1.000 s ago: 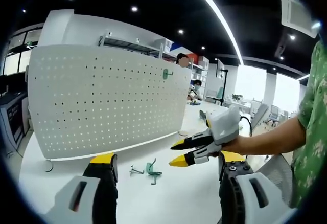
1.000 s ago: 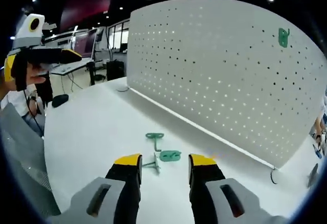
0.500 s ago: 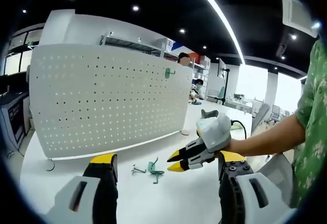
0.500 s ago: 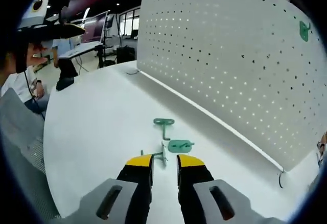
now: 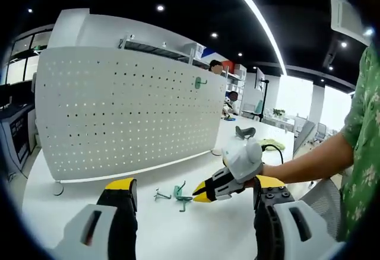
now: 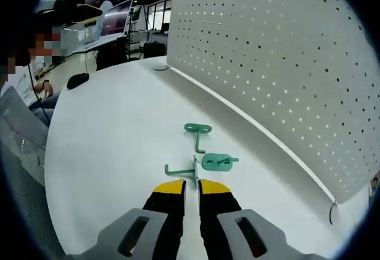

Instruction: Insert the hook assembly into the mounting plate slot until the hook locks in place.

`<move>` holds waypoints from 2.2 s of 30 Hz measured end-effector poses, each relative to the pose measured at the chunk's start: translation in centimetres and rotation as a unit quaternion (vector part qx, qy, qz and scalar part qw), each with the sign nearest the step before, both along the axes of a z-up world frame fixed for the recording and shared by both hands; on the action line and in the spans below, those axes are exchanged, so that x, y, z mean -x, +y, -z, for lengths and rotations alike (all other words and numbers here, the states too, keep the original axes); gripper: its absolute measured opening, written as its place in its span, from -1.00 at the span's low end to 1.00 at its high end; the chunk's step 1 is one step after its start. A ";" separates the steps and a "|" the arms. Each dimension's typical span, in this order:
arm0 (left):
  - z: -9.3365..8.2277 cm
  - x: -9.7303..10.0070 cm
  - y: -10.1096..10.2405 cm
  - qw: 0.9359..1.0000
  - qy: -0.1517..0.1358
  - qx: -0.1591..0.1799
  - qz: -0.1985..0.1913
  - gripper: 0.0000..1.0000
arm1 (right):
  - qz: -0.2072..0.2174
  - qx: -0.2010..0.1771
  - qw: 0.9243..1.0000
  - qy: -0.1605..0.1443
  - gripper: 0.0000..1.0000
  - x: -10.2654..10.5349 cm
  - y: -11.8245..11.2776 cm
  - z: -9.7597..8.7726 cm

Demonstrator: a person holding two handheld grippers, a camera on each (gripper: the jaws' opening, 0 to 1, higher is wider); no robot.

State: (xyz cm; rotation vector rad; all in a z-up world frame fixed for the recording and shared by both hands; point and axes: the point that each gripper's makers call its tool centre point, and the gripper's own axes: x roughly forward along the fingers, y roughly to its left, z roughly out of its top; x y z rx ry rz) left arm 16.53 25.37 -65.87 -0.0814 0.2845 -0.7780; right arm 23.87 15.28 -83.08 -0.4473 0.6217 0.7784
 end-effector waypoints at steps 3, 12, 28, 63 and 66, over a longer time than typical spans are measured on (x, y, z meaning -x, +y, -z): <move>0.1 0.0 0.0 1.000 0.001 -0.001 0.000 0.64 | -0.002 0.004 1.000 -0.001 -0.87 -0.2 0.1 0.2; 0.2 -0.2 0.2 1.000 0.004 0.000 -0.001 0.63 | -0.008 0.016 1.000 -0.002 -0.91 -0.6 0.2 0.8; 0.5 -0.3 0.4 1.000 0.008 -0.001 0.000 0.62 | -0.013 0.029 0.999 -0.008 -1.00 -1.4 -0.1 1.2; -0.2 0.4 -0.3 1.000 -0.004 -0.001 0.013 0.60 | 0.095 -0.194 0.971 0.106 -1.00 0.4 -0.6 -3.6; -0.3 0.4 -0.3 1.000 -0.006 0.000 0.013 0.59 | 0.092 -0.211 0.967 0.106 -1.00 0.7 -0.4 -4.9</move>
